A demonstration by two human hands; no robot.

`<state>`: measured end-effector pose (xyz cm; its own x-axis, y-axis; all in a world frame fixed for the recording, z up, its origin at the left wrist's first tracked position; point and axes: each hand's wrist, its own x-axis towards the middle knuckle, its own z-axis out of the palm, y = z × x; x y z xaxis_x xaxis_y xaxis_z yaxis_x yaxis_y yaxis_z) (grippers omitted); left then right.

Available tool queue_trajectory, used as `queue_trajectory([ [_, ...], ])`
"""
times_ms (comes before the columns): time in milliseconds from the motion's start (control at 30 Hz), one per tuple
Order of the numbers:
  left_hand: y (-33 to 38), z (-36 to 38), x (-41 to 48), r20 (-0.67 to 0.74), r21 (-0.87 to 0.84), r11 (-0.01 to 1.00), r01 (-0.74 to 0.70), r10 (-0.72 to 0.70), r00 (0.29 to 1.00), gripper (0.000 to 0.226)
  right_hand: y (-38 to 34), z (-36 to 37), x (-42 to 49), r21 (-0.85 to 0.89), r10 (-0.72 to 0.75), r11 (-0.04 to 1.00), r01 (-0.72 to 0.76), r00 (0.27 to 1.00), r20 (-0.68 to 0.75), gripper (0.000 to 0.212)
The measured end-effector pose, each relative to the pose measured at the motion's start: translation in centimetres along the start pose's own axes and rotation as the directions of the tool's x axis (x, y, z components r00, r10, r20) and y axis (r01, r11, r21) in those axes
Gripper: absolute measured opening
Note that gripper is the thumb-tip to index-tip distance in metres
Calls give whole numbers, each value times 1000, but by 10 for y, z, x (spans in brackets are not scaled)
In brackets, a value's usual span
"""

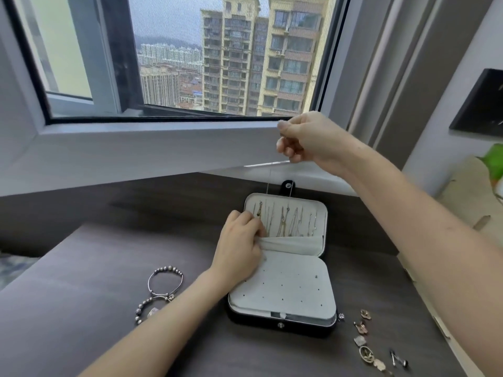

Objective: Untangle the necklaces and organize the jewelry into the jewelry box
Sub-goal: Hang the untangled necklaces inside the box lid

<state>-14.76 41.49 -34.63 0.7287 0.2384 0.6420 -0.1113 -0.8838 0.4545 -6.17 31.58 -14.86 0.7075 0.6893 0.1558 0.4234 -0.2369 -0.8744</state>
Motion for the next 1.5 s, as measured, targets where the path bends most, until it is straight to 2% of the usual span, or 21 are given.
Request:
queue_trajectory([
  [167, 2, -2, -1, -10, -1, 1000, -14, 14, 1000, 32, 11, 10, -3, -6, 25, 1000, -25, 999, 22, 20],
  [333, 2, -2, -1, -12, 16, 1000, -13, 13, 1000, 33, 31, 29, -13, -191, -12, 981, 9, 1000, -12, 27],
  [400, 1, -2, -1, -21, 23, 1000, -17, 17, 1000, 35, 44, 36, -16, -208, -2, 978, -3, 1000, -27, 24],
  [467, 3, -2, -1, -48, 30, 999, -13, 15, 999, 36, 56, 41, -18, -181, 15, 983, -22, 999, -41, 19],
  [633, 12, -9, 19, -201, -22, 993, 119, -121, 972, 19, 80, 48, -20, -83, 37, 996, -43, 997, -73, 13],
  [800, 14, -12, 38, -69, 61, 983, 171, -167, 984, 40, 86, 50, -22, 30, 27, 999, -24, 996, -83, 17],
  [967, 10, -12, 41, -103, -17, 965, 261, -261, 960, 23, 91, 47, -24, 159, 42, 987, -28, 995, -87, 7],
  [1033, 10, -14, 42, -148, -33, 963, 269, -271, 951, 22, 97, 44, -28, 163, 41, 986, -21, 992, -122, 13],
  [1133, 11, -12, 43, -202, 29, 963, 268, -256, 945, 25, 109, 46, -32, 24, 41, 999, -36, 956, -291, 10],
  [1233, 14, -8, 44, -246, 84, 957, 277, -249, 937, 25, 120, 55, -30, -263, -74, 964, -51, 893, -444, 8],
  [1333, 18, -3, 47, -250, 148, 947, 284, -243, 937, 27, 114, 62, -30, -496, -169, 859, -125, 846, -506, 16],
  [1500, 24, -1, 50, -222, 289, 912, 291, -231, 947, 25, 112, 73, -25, -594, -135, 764, -250, 839, -527, 24],
])
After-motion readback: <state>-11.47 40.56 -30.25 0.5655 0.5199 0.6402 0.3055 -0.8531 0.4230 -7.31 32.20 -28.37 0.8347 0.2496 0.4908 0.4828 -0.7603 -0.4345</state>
